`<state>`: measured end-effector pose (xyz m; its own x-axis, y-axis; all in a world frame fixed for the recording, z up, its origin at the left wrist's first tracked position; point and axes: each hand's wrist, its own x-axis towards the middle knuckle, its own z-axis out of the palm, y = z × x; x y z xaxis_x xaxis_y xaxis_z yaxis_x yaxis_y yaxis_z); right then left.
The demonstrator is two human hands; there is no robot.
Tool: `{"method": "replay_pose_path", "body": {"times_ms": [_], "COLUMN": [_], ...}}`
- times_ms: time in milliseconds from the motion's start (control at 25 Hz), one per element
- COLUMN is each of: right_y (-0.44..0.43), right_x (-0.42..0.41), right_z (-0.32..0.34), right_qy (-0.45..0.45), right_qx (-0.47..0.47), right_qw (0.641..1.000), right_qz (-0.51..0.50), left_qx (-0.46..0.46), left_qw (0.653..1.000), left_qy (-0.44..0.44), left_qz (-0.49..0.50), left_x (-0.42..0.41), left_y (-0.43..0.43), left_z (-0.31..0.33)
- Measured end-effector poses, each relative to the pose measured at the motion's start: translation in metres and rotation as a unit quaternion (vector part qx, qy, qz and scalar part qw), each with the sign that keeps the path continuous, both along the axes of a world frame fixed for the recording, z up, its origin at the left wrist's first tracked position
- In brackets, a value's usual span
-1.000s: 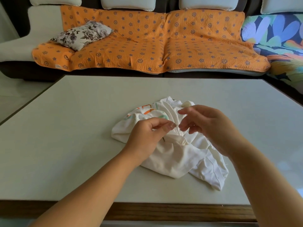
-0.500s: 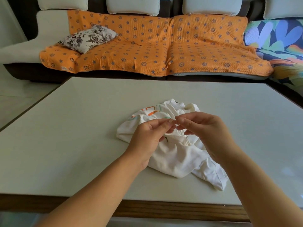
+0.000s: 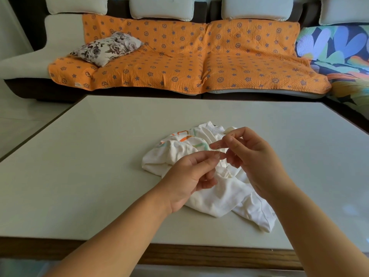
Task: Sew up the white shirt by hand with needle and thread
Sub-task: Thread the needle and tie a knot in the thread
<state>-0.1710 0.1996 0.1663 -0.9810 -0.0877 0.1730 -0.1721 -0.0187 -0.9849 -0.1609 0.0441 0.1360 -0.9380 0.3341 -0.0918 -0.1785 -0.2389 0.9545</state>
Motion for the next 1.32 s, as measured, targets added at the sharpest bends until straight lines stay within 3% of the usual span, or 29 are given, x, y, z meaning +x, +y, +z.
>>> {"method": "replay_pose_path", "body": {"times_ms": [560, 1040, 1320], "right_y": [0.01, 0.016, 0.023], "right_x": [-0.003, -0.007, -0.015], "right_z": [0.003, 0.008, 0.006], "right_qy": [-0.013, -0.102, -0.087], "right_qx": [-0.042, -0.215, -0.298], "right_qw": [0.999, 0.971, 0.947], "right_qz": [-0.028, 0.003, -0.08], "left_qx": [-0.061, -0.152, -0.251], "left_qw": [0.997, 0.988, 0.967], "left_qy": [0.046, 0.034, 0.051], "left_qz": [-0.017, -0.019, 0.01], "left_x": [-0.002, -0.004, -0.011], "left_y": [-0.005, -0.015, -0.035], "left_z": [-0.004, -0.008, -0.003]}}
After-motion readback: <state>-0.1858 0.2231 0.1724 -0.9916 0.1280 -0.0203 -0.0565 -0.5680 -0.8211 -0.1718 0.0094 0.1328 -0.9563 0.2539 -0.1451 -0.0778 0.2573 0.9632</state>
